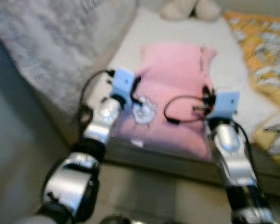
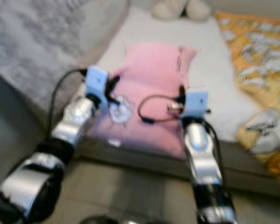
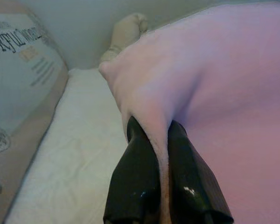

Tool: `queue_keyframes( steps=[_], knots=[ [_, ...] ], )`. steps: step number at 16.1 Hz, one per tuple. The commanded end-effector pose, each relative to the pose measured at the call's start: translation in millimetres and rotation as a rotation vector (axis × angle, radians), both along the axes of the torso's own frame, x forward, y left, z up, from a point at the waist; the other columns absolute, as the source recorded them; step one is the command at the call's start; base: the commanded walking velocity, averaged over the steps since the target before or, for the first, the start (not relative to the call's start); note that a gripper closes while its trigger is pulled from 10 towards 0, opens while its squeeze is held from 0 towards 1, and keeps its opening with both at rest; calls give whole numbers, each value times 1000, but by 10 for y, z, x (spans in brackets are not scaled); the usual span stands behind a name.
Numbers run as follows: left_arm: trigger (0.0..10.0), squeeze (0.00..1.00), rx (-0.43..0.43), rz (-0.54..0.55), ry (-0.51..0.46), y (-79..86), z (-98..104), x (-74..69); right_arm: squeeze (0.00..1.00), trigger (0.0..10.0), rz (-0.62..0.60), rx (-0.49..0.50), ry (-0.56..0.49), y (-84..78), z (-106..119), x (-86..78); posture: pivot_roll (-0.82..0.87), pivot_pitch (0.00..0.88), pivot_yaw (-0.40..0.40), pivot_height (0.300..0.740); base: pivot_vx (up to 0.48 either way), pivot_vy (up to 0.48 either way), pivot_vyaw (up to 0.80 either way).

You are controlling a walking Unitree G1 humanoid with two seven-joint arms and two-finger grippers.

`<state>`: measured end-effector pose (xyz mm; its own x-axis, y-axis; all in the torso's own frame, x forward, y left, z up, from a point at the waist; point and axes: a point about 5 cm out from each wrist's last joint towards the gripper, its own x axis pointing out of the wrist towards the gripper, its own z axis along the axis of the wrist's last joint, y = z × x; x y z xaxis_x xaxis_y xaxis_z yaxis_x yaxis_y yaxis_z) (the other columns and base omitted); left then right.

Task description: Clean up the room

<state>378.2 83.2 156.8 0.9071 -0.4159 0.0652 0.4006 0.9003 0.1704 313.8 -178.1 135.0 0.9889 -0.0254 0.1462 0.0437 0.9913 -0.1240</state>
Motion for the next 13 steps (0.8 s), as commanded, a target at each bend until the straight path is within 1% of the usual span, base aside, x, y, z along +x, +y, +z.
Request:
queue_keyframes(
  steps=[1, 2, 3, 7, 13],
  knots=[
    [10000, 0, -31, 102, -49, 238, 122, 58, 0, 10000, -93, -5, -46, -219, 70, -22, 27, 0, -8, 740, 0, 0, 0],
    [10000, 0, -48, 117, -81, 272, 173, 59, 0, 10000, -93, -11, -50, -217, 65, -32, 27, 0, -8, 740, 446, 0, 0],
    [10000, 0, -47, 123, -84, 287, 185, 65, 0, 10000, -94, -8, -50, -218, 65, -30, 27, 0, -9, 740, 458, 0, 0],
    [10000, 0, -35, 126, -85, 281, 197, 76, 0, 10000, -95, -11, -60, -241, 96, -4, 29, 0, -10, 740, 460, 0, 0],
    [10000, 0, -45, 146, -81, 289, 193, 81, 0, 10000, -87, -19, -65, -240, 104, 11, 27, 0, -16, 740, 461, 0, 0]
  ],
)
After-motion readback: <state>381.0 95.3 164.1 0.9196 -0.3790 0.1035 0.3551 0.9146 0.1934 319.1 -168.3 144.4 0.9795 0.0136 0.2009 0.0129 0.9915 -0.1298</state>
